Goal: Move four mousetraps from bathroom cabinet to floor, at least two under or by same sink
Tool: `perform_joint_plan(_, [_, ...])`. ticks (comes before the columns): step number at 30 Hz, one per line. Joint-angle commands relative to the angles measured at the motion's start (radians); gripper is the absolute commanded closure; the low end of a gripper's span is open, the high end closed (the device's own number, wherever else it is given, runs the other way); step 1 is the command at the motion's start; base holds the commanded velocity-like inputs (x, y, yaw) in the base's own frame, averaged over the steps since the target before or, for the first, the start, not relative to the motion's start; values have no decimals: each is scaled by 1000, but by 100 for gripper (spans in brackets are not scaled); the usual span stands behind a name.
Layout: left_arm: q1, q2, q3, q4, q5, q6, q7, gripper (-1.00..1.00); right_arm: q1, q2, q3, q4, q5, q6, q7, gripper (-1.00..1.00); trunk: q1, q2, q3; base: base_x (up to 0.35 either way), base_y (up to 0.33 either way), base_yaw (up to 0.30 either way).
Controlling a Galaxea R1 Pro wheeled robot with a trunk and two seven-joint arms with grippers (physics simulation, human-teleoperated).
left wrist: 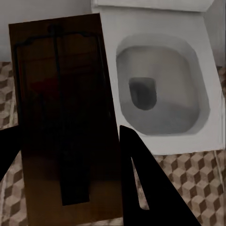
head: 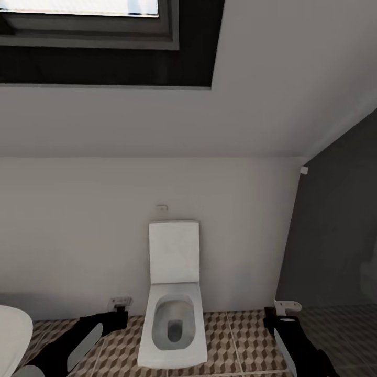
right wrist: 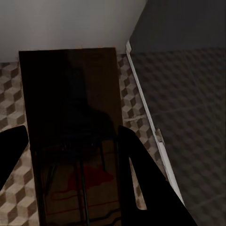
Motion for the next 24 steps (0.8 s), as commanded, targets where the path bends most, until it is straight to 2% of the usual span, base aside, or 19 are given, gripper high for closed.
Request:
perform_joint_plan(1, [-5,4,-5,-15,3,11,7,100,-4,3,-1,-1,8,4,-1,100,1,-1,-2,307,-61,0])
perform_joint_plan(3, [-8,11,-5,-29,1,18,7,100,-8,10,-1,0,8,-7,-3,100,1,-1,-2,279,-35,0])
perform_joint_plan(6, [-11,29,-4,-45,-2,22,7,100,-10,37,-1,1,9,-45,-6,100,1,-1,-2,119,-11,0])
perform_joint_plan(9, [-11,36,-3,-49,-2,23,7,100,-11,46,1,0,15,-53,-6,100,1,-1,-2,34,-3,0])
perform_joint_plan(15, [-12,38,18,-50,-2,24,7,100,-11,49,3,0,22,-53,-4,100,1,-1,-2,7,139,0])
perform_joint_plan(19, [-12,38,20,-51,-2,23,6,100,-11,49,3,0,23,-54,-4,100,1,-1,-2,1,213,0])
perform_joint_plan(24, [-12,36,21,-51,-2,23,6,100,-11,51,2,-1,20,-51,-4,100,1,-1,-2,0,43,0])
